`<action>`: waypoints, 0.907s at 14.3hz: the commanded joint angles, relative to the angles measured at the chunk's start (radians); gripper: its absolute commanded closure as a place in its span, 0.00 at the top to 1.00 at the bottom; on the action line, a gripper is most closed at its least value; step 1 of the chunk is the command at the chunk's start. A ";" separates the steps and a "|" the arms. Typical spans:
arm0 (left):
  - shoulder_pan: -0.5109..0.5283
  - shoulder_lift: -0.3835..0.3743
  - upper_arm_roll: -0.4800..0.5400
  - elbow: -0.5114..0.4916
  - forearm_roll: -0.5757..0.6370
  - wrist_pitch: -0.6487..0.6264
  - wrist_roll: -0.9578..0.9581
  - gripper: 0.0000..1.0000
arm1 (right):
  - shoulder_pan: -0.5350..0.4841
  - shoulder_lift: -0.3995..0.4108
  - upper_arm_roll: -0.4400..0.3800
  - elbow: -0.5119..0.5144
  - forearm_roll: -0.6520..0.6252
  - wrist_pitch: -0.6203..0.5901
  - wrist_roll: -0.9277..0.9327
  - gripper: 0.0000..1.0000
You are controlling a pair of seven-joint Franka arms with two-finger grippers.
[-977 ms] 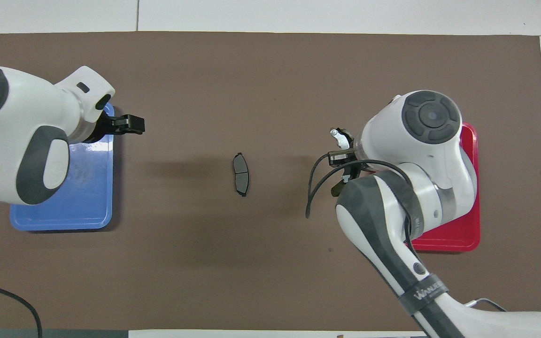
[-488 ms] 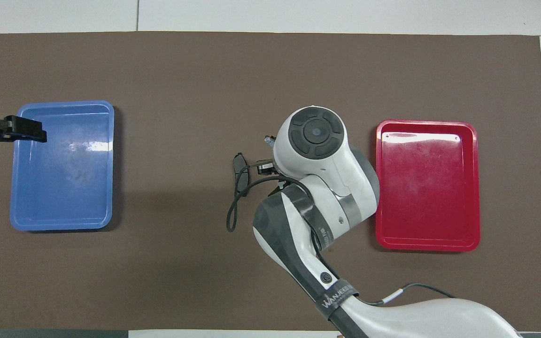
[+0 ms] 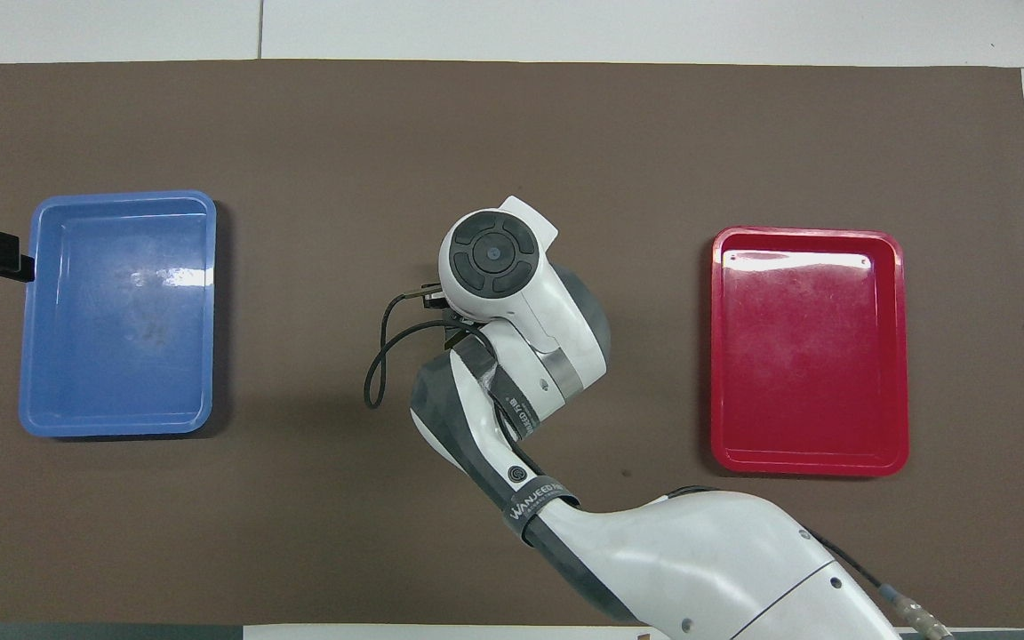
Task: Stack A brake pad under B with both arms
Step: 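Lower the curved brake pad onto the small pad with the right gripper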
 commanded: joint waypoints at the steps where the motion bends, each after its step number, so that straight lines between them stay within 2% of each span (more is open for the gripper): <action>1: -0.007 -0.018 -0.006 -0.044 0.017 -0.003 0.004 1.00 | -0.008 0.007 0.025 0.017 0.016 0.020 0.010 0.19; 5: -0.010 -0.052 -0.016 -0.116 0.017 0.036 0.008 1.00 | -0.008 0.004 0.033 -0.040 0.016 0.055 -0.004 0.20; 13: -0.037 -0.053 -0.014 -0.119 0.018 0.056 -0.001 1.00 | -0.008 0.005 0.054 -0.080 0.016 0.092 -0.019 0.24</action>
